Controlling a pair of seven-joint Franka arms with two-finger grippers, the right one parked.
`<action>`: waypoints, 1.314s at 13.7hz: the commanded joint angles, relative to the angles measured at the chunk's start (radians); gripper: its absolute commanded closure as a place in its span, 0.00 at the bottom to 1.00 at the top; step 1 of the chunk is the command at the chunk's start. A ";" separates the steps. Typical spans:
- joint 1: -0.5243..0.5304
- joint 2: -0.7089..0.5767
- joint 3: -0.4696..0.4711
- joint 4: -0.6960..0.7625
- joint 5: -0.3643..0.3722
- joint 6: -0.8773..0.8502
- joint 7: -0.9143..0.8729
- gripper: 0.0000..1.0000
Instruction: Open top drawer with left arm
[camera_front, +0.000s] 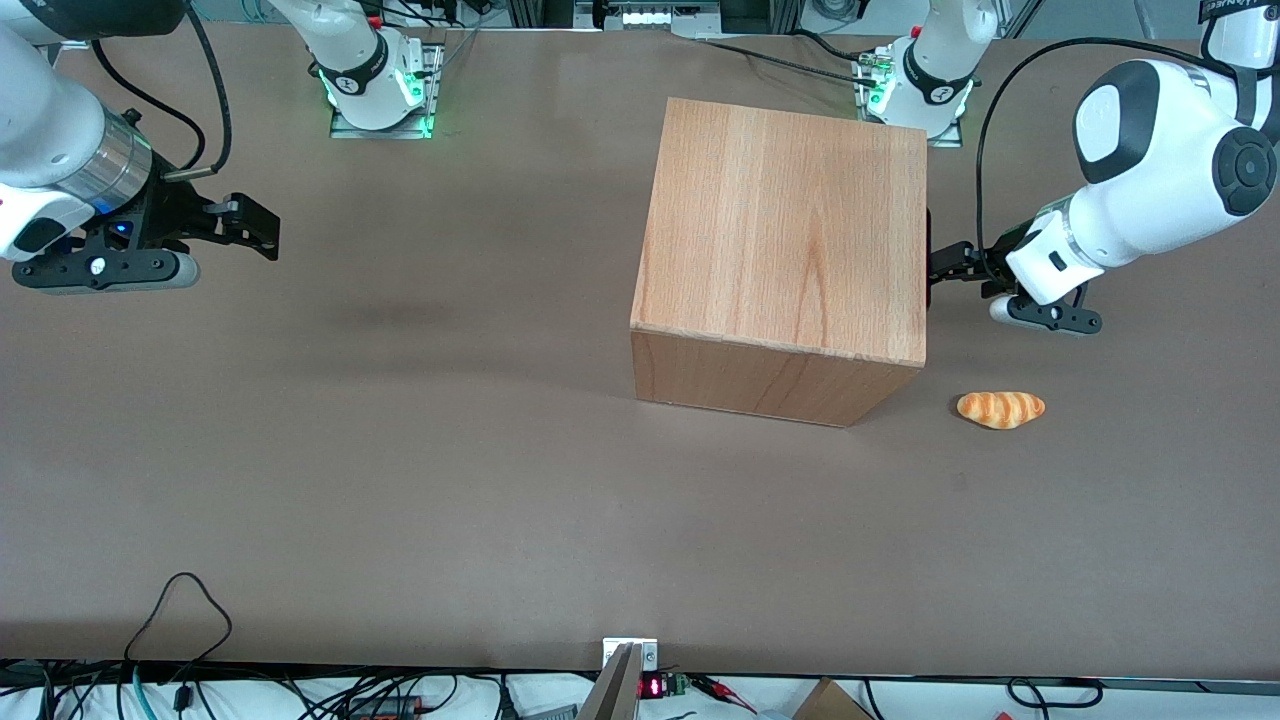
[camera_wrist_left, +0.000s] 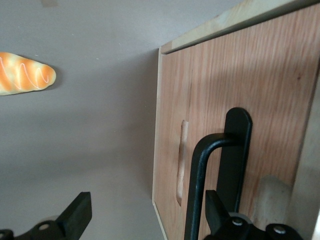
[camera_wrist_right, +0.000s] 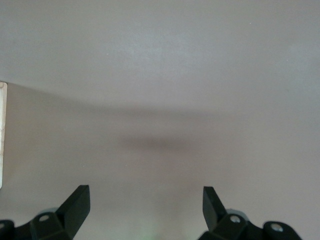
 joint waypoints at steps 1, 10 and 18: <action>0.001 -0.020 0.000 -0.036 -0.035 0.024 0.052 0.00; 0.037 0.004 0.003 -0.038 -0.030 0.025 0.105 0.00; 0.131 0.009 0.003 -0.038 -0.021 0.015 0.118 0.00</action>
